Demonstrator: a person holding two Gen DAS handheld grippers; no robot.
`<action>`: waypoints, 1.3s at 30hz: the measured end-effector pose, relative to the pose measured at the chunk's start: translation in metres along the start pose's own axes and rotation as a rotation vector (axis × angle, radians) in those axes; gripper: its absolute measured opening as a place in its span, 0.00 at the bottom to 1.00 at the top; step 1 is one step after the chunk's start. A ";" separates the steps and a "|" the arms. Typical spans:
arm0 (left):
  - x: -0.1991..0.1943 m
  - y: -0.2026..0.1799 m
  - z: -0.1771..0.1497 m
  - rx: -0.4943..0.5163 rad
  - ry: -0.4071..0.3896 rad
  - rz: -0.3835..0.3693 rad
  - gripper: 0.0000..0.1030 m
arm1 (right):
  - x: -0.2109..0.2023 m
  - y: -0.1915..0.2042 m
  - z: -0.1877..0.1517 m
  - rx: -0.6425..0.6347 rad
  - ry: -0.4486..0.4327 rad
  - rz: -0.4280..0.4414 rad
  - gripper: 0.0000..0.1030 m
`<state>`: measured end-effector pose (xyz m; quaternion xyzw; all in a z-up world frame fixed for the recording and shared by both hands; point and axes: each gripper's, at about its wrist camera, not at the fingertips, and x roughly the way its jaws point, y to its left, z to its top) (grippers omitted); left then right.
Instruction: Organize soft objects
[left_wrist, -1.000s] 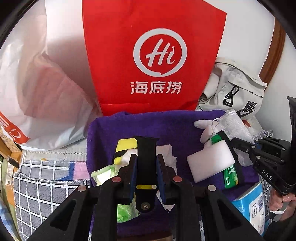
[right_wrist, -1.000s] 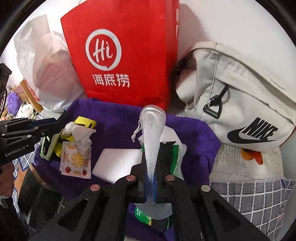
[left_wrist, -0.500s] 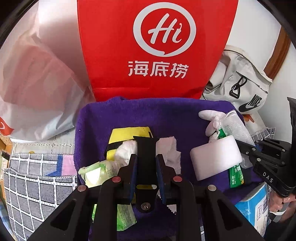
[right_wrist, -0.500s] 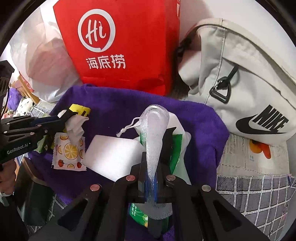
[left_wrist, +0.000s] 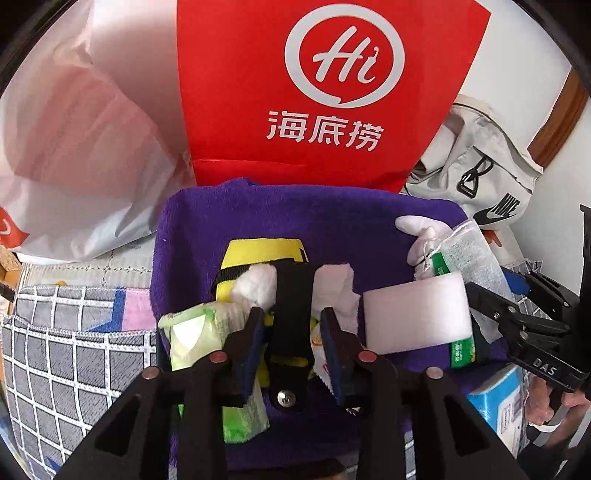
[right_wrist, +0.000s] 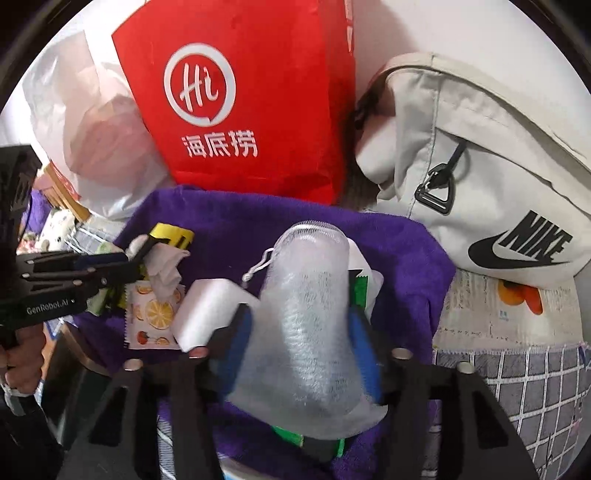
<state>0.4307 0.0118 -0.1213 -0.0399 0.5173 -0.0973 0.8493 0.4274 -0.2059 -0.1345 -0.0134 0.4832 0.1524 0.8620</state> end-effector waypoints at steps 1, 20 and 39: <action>-0.003 0.000 -0.001 0.001 -0.001 0.002 0.35 | -0.003 0.000 0.001 0.009 -0.005 0.003 0.69; -0.114 -0.014 -0.060 0.009 -0.118 0.084 0.60 | -0.100 0.035 -0.044 0.028 -0.047 -0.048 0.76; -0.230 -0.068 -0.186 -0.008 -0.278 0.114 0.92 | -0.242 0.094 -0.164 0.075 -0.198 -0.147 0.98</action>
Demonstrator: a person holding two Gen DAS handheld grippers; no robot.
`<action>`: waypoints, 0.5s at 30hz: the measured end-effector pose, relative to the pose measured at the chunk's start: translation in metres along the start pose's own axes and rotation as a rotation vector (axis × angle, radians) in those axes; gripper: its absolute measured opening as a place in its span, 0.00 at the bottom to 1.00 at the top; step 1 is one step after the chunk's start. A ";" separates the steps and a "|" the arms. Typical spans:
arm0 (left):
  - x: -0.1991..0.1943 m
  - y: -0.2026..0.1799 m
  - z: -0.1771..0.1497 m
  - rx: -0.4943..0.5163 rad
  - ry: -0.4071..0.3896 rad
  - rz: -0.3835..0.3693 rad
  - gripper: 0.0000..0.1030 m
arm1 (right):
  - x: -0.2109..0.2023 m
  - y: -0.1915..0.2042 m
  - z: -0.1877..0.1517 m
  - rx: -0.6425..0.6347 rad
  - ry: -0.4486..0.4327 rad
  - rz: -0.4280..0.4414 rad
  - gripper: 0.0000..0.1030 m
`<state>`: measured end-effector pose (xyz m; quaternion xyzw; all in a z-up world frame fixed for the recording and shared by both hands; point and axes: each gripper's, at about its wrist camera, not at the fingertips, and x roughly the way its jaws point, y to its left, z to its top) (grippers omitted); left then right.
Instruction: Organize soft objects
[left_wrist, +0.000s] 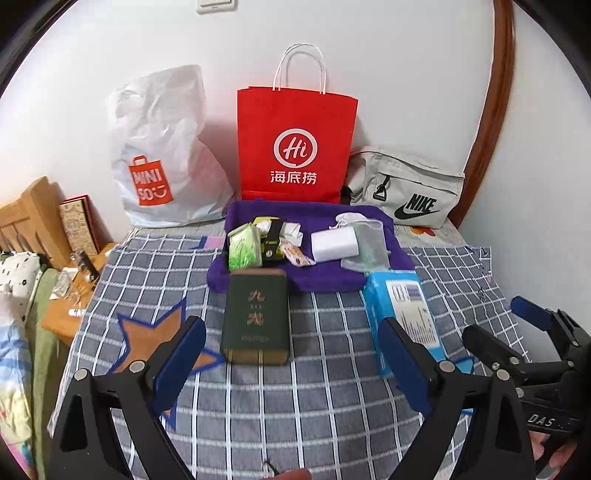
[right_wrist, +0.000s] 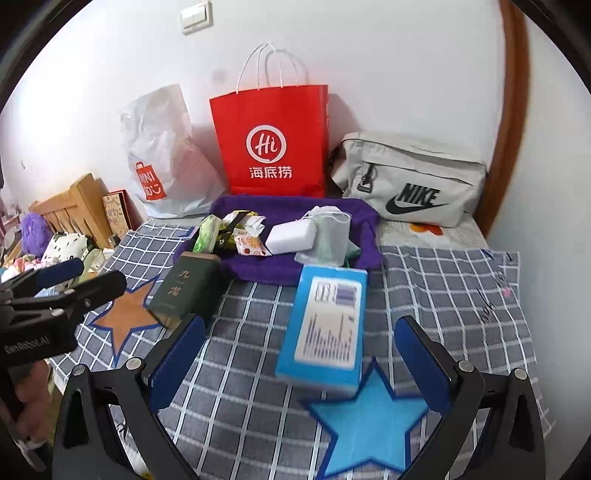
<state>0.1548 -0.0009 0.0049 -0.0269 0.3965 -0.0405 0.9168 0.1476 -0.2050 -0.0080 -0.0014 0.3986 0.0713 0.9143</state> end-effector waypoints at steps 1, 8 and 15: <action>-0.005 -0.003 -0.006 0.010 0.000 0.010 0.92 | -0.004 0.000 -0.003 0.001 -0.003 -0.007 0.98; -0.037 -0.010 -0.035 -0.001 -0.030 0.009 0.92 | -0.038 0.002 -0.032 -0.003 -0.021 -0.009 0.98; -0.059 -0.008 -0.054 -0.026 -0.062 0.042 0.92 | -0.062 0.004 -0.052 -0.003 -0.051 0.004 0.98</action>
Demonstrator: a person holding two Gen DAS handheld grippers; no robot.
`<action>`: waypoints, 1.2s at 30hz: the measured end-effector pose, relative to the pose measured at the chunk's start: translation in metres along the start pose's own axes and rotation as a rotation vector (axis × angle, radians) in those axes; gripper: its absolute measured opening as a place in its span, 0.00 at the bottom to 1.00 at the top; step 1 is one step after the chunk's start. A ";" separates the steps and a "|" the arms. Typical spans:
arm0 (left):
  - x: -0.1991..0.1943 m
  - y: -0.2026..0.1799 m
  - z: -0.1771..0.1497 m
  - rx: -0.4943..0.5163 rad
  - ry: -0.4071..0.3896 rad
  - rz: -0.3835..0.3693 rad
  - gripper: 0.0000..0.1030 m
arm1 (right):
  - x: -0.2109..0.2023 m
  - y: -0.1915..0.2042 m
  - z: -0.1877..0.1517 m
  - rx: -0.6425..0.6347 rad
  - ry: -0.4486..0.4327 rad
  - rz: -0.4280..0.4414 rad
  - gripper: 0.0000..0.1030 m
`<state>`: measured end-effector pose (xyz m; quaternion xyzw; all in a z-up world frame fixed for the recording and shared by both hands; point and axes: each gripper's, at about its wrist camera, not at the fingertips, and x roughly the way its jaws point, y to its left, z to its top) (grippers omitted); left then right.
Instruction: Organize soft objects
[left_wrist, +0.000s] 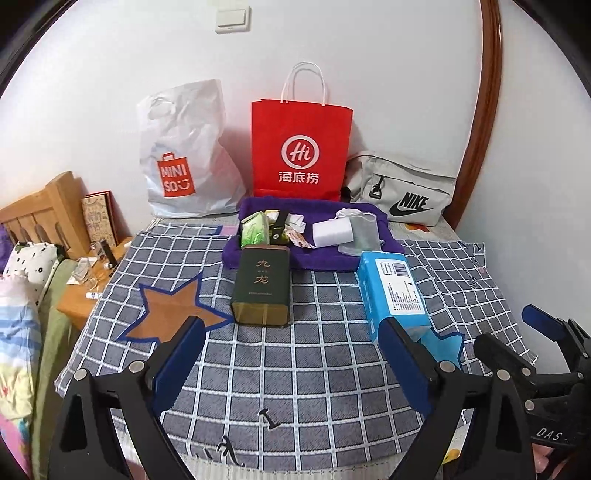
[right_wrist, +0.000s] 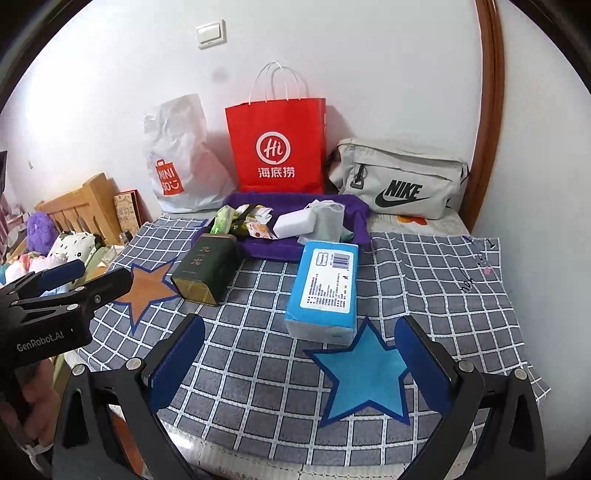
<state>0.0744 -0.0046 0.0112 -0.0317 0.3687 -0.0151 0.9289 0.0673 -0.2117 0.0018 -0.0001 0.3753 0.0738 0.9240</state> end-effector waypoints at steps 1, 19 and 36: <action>-0.003 0.001 -0.002 -0.002 -0.005 0.003 0.92 | -0.002 0.000 -0.001 0.003 -0.004 0.003 0.98; -0.023 -0.004 -0.012 0.007 -0.026 0.016 0.92 | -0.027 -0.002 -0.011 0.024 -0.030 0.012 0.98; -0.025 -0.005 -0.012 0.007 -0.028 0.017 0.92 | -0.029 0.000 -0.011 0.017 -0.033 0.012 0.98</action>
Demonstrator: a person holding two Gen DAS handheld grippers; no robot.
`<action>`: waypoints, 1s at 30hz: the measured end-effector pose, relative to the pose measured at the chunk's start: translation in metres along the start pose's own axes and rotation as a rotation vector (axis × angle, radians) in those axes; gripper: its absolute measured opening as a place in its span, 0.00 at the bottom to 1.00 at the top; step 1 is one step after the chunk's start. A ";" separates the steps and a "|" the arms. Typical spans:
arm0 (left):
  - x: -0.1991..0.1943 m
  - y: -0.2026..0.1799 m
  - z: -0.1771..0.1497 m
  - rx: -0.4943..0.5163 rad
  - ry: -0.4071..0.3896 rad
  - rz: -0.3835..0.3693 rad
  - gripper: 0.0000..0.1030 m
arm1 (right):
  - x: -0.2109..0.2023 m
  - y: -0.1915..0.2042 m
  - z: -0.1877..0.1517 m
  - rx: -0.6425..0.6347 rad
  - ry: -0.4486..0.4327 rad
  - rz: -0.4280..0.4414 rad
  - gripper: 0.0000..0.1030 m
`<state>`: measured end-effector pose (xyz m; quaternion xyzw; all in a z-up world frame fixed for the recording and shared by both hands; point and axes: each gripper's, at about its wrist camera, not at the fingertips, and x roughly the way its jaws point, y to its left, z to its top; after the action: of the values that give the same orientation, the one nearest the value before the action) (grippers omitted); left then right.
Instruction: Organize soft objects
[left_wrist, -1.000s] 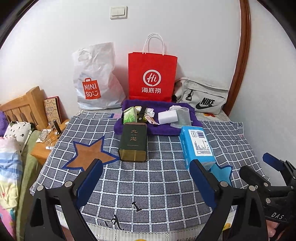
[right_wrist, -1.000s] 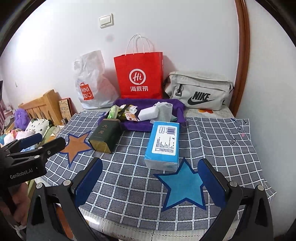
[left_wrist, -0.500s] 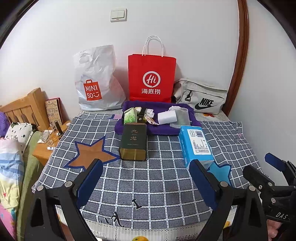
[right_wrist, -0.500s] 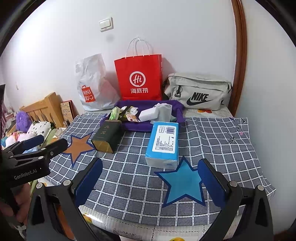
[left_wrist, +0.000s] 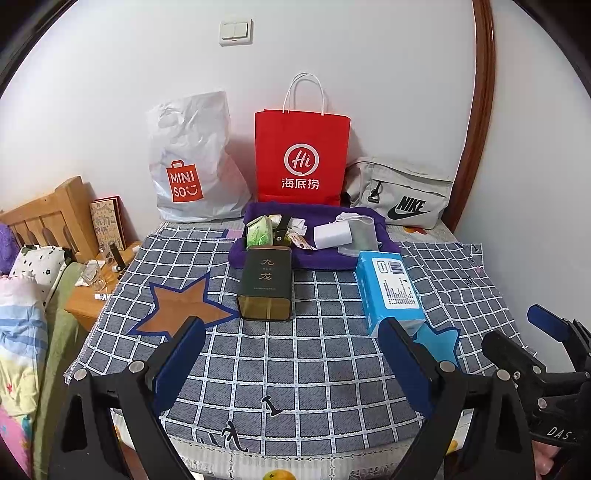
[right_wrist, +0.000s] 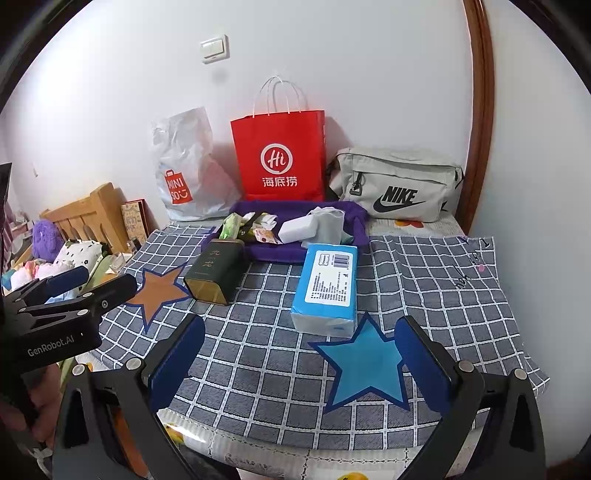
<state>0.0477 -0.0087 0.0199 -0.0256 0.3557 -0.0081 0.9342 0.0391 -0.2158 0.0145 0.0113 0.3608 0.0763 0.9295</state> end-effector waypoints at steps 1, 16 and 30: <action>0.000 0.000 0.000 0.000 0.000 -0.001 0.92 | 0.000 0.000 0.000 0.001 0.000 0.000 0.98; 0.000 0.000 0.000 0.000 -0.001 0.000 0.92 | -0.003 0.001 0.001 0.003 -0.004 0.004 0.98; -0.002 -0.001 0.000 -0.001 0.000 -0.003 0.92 | -0.004 0.001 0.001 0.004 -0.005 0.004 0.98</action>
<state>0.0467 -0.0097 0.0211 -0.0266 0.3558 -0.0095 0.9341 0.0362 -0.2157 0.0179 0.0141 0.3584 0.0775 0.9302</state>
